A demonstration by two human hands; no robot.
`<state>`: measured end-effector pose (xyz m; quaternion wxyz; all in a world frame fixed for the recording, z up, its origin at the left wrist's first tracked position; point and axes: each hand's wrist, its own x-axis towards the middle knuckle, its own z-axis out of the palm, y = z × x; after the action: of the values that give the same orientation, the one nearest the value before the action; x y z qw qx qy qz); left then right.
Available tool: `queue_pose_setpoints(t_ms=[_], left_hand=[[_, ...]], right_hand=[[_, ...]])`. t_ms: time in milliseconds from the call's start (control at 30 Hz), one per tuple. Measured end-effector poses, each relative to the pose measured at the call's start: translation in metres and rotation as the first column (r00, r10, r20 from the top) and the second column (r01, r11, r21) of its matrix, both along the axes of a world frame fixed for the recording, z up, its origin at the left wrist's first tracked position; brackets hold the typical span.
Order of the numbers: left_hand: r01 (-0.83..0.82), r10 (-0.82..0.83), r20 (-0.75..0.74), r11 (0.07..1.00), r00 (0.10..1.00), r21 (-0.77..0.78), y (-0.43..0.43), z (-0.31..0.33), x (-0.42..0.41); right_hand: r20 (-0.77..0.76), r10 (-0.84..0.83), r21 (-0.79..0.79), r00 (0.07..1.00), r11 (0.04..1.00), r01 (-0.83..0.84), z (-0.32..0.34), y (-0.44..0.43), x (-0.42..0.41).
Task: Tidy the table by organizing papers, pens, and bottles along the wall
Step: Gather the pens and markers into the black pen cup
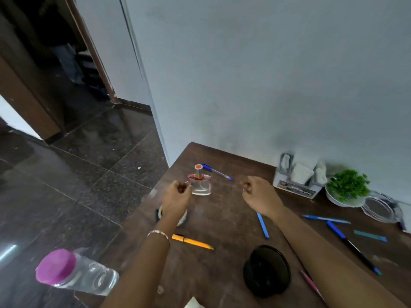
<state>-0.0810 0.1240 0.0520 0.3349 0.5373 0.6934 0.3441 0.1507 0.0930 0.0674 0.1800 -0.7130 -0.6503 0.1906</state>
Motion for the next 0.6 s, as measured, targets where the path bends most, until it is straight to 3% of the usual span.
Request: queue_pose_setpoints(t_ms=[200,267,367,433,600], left_hand=[[-0.009,0.007,-0.24,1.0,0.971,-0.007,0.077,-0.011,-0.023],[0.108,-0.128,-0.337,0.991,0.933,-0.077,0.088,-0.023,-0.026],[0.297,-0.373,-0.501,0.928,0.781,-0.227,0.094,-0.046,-0.026],[0.309,-0.372,-0.597,0.928,0.711,-0.21,0.098,-0.056,-0.026],[0.275,-0.309,-0.696,0.947,0.649,-0.164,0.108,-0.066,-0.027]], right_hand=[[0.133,0.066,-0.046,0.989,0.997,-0.06,-0.02,0.081,-0.03],[0.185,0.086,-0.073,0.979,0.995,-0.073,-0.031,0.095,-0.035],[0.207,0.095,-0.106,0.974,0.992,-0.075,-0.046,0.114,-0.041],[0.208,0.078,-0.1,0.975,0.993,-0.059,-0.054,0.124,-0.045],[0.298,0.069,-0.062,0.952,0.997,-0.053,-0.07,0.139,-0.048]])
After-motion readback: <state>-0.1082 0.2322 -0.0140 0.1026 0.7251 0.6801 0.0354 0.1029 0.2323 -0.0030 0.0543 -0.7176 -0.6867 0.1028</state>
